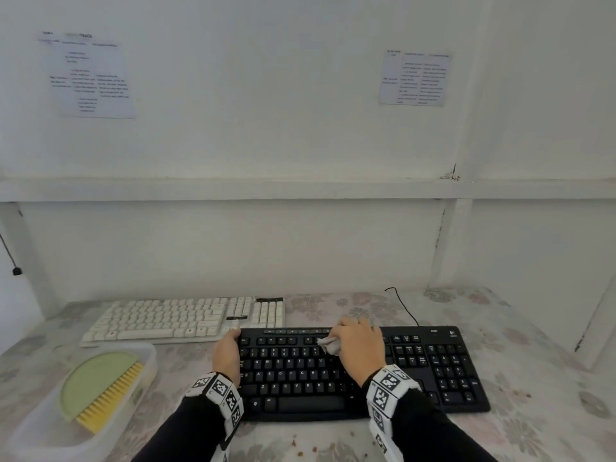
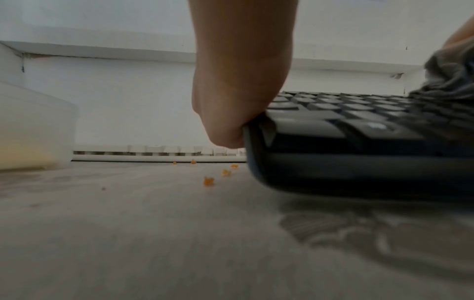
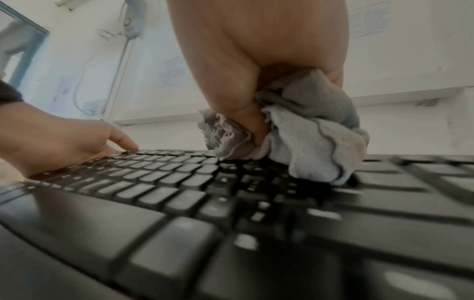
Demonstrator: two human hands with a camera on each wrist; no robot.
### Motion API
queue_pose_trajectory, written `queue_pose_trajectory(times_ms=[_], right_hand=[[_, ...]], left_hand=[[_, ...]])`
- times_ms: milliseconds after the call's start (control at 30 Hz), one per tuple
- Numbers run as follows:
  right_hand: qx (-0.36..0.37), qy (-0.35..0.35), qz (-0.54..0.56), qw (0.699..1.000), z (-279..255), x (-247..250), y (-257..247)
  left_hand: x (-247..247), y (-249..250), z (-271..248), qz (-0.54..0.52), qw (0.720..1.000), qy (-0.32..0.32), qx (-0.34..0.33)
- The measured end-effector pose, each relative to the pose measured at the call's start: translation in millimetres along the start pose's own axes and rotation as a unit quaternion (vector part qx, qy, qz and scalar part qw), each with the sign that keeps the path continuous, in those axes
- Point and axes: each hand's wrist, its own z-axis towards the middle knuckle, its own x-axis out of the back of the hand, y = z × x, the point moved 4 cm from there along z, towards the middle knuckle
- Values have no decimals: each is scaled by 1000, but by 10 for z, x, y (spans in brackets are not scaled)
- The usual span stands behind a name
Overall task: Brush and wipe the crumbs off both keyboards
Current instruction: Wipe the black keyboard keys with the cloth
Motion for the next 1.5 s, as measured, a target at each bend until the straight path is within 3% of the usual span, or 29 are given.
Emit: queue_pose_trajectory(times_ms=[500,800,900,1100,1300,1500], right_hand=[[-165,36,-54,984,-268,293,1150],[-281,25,-102,954,-340,399,1329],[-238,43,-67,968,-241,407,1110],[-40,32,54,997,96,273,138],[121,-27,67,990,198,-85,-802],[187,-83,31,978,148,-358,-1204]], left_hand=[[8,-17,14,-20,1000,0,-12],[-1,-7,-6,-10,1000,2,-18],[4,-35,35,-7,1000,7,-21],[-3,-34,29,-19,999,-9,-24],[8,3,-30,-49,999,1,-23],[-11,6,-19,-97,995,-15,-11]])
